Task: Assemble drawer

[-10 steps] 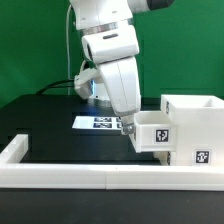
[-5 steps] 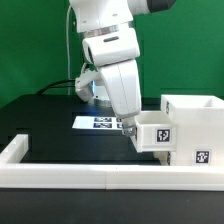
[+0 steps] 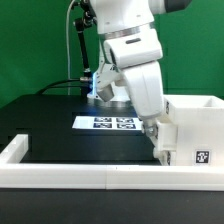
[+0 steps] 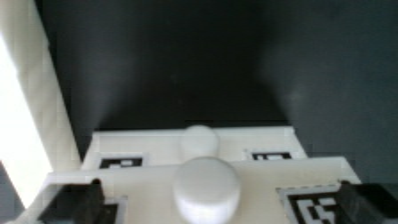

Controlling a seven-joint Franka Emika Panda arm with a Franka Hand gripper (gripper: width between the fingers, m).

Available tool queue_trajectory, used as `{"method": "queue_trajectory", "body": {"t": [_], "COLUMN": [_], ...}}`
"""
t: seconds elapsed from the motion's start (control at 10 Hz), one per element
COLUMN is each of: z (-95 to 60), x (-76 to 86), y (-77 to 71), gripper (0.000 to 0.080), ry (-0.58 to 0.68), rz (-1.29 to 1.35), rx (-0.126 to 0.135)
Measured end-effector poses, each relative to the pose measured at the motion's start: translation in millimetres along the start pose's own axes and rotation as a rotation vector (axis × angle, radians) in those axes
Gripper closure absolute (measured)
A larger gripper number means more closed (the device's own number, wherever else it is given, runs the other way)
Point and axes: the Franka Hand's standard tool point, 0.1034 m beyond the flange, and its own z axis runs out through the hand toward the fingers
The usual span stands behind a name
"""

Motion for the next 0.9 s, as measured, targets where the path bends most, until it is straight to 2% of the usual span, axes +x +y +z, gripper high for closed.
{"method": "queue_trajectory", "body": {"t": [0.2,0.4,0.6,0.7,0.8,0.9], "z": [6.0,4.2,-6.7,-16.5,-21.0,-18.9], "x": [13.3,9.8,-13.3,-30.9,-38.9,-37.2], "y": [-3.9,-2.5,2.8,9.1,11.9,10.9], "gripper": [0.0151,0.0151,0.0151,0.0151,0.0151,0.0151], "ry": [0.005,0.005,0.001,-0.011,-0.02,-0.018], "rz": [0.013,0.02,0.019,0.03,0.038,0.039], "rx": [0.003,0.0,0.021,0.017,0.002,0.006]}}
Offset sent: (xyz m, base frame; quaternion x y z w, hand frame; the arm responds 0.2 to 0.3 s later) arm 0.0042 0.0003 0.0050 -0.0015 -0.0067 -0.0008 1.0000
